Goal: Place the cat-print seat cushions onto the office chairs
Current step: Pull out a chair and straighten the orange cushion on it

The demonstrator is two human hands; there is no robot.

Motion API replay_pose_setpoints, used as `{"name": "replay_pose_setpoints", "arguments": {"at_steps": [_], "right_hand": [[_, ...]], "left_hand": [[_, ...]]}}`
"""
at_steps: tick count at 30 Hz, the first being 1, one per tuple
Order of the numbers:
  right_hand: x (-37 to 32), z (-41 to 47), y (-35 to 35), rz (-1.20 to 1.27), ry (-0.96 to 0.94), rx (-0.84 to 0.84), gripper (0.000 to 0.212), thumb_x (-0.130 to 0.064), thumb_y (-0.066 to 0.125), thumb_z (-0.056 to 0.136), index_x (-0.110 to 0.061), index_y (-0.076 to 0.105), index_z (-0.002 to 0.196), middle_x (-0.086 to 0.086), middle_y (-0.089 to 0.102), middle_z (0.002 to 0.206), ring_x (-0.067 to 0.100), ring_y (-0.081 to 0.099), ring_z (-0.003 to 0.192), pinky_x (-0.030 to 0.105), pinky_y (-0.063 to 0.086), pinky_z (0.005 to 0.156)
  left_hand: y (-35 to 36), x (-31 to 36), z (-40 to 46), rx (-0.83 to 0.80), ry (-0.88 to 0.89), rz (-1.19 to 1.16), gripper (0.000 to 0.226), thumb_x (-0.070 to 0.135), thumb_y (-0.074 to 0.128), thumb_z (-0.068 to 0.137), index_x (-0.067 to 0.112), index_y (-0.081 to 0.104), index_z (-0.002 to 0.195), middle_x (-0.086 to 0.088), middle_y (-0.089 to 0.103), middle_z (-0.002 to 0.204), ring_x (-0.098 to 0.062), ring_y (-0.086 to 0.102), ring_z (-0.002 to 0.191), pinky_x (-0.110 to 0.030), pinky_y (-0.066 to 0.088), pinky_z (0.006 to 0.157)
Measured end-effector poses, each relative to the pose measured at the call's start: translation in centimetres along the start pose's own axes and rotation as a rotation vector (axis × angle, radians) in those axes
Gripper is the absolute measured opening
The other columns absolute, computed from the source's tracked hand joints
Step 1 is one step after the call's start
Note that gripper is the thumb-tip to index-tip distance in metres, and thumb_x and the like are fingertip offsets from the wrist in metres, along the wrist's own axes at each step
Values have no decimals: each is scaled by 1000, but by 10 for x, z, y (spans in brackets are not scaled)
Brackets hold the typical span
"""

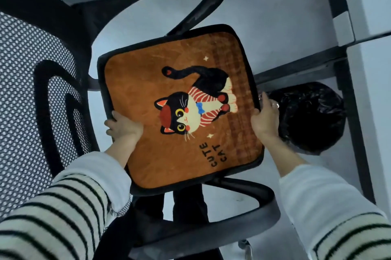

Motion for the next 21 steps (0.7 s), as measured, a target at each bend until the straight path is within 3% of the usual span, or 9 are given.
{"name": "replay_pose_setpoints", "arguments": {"at_steps": [3, 5, 8, 13, 17, 19, 21], "right_hand": [[25, -48, 18, -111, 33, -112, 65, -7, 43, 93, -18, 17, 151, 11, 11, 157, 28, 17, 143, 37, 27, 112], [41, -71, 34, -104, 150, -231, 73, -12, 47, 94, -23, 3, 152, 5, -9, 159, 27, 2, 147, 39, 23, 116], [55, -84, 50, -59, 273, -350, 83, -20, 52, 95, -27, -9, 151, 4, -23, 157, 27, -12, 147, 41, 17, 119], [57, -76, 60, -112, 263, -412, 95, -28, 57, 93, -25, -20, 148, 9, -31, 153, 31, -18, 145, 41, 13, 119], [58, -80, 58, -158, 272, -432, 101, -30, 61, 90, -26, -23, 146, 10, -32, 153, 30, -19, 144, 43, 12, 119], [52, -82, 51, -197, 279, -431, 100, -30, 61, 90, -28, -22, 146, 9, -30, 154, 29, -18, 145, 50, 12, 118], [38, -87, 41, -170, 265, -399, 96, -28, 59, 91, -28, -19, 147, 8, -27, 155, 28, -15, 146, 52, 12, 117]], "left_hand": [[13, -13, -20, -36, 3, -1, 82, 14, 54, 86, 16, 3, 150, -15, 11, 151, -38, 21, 134, -51, 29, 110], [23, -23, -35, -64, -14, 13, 88, 12, 56, 84, 21, -2, 149, -15, 7, 151, -37, 18, 135, -53, 28, 110], [29, -32, -43, -71, 6, 52, 88, 14, 55, 83, 24, -3, 148, -14, 5, 150, -37, 16, 134, -58, 30, 106], [27, -30, -39, -65, -15, 70, 86, 16, 55, 82, 25, 2, 147, -14, 8, 148, -36, 19, 130, -54, 34, 103], [30, -27, -47, -138, 2, 108, 90, 24, 56, 86, 24, -9, 149, -15, -5, 154, -38, 9, 139, -50, 22, 112], [31, -23, -52, -206, 47, 139, 87, 25, 54, 89, 25, -9, 149, -14, -13, 156, -37, 1, 143, -50, 16, 116], [27, -11, -61, -251, 171, 198, 82, 22, 53, 88, 25, -1, 150, -13, -10, 156, -37, 0, 143, -53, 15, 116]]}}
Point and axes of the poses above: each hand's wrist, its own z-axis towards the middle knuckle, its own y-axis out of the palm, x = y × z, the point moved 8 cm from there along z, towards the middle knuckle
